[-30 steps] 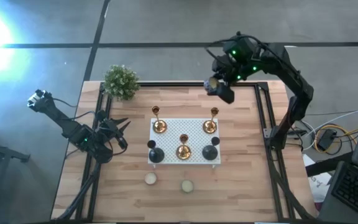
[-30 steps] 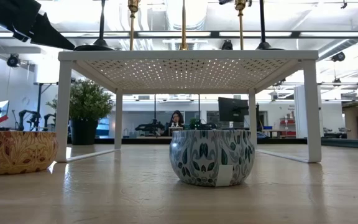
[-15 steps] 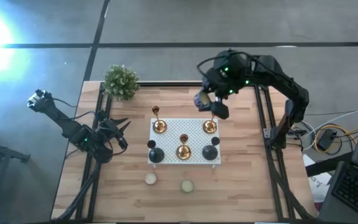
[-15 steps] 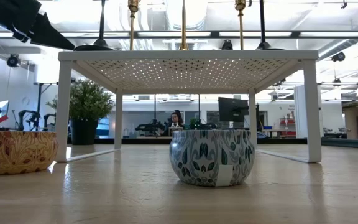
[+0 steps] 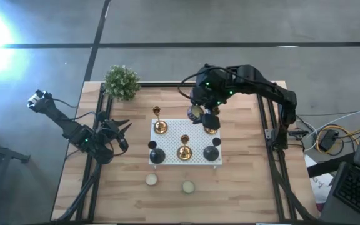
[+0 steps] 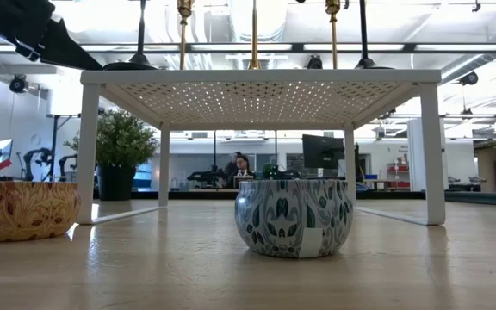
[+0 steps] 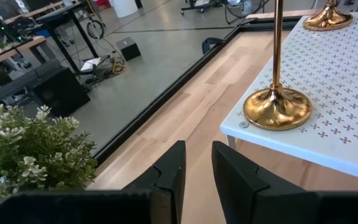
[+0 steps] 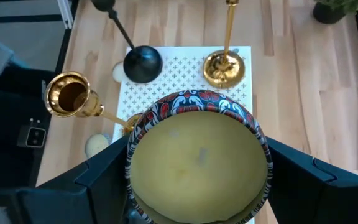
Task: Pick & Place candle stick holders
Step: Put the right scented candle on the shelf
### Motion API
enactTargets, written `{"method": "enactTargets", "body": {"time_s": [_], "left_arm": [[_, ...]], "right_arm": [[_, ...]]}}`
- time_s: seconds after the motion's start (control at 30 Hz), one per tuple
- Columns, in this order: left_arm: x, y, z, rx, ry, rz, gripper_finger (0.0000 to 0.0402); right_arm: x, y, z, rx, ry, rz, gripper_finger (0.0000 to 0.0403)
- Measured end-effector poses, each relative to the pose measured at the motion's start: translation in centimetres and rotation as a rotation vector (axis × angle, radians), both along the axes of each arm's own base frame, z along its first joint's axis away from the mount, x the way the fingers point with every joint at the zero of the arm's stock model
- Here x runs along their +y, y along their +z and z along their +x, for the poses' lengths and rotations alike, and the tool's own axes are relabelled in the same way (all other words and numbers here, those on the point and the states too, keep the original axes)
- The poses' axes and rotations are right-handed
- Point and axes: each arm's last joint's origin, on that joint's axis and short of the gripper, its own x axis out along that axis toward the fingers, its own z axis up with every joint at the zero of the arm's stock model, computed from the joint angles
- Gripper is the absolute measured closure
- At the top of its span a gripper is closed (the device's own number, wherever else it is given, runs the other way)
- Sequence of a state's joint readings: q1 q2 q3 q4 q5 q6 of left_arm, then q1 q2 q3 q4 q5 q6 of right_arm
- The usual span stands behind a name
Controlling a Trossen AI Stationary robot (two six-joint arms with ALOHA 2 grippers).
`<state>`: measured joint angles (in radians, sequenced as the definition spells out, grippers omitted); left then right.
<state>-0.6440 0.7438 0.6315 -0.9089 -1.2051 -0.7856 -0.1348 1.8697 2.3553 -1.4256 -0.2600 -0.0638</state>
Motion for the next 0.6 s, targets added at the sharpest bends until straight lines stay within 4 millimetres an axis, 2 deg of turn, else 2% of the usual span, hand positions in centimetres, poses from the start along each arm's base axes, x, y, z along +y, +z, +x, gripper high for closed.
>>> {"method": "enactTargets", "body": {"time_s": [0.3, 0.6], "left_arm": [[0.0, 0.0, 0.0, 0.008, -0.002, 0.003, 0.0319], [0.0, -0.1, -0.1, 0.016, -0.005, 0.006, 0.0319]], "right_arm": [[0.1, -1.3, 1.0, 0.053, 0.014, 0.002, 0.0116], [0.3, -4.0, 2.6, 0.187, 0.068, -0.010, 0.0116]]}}
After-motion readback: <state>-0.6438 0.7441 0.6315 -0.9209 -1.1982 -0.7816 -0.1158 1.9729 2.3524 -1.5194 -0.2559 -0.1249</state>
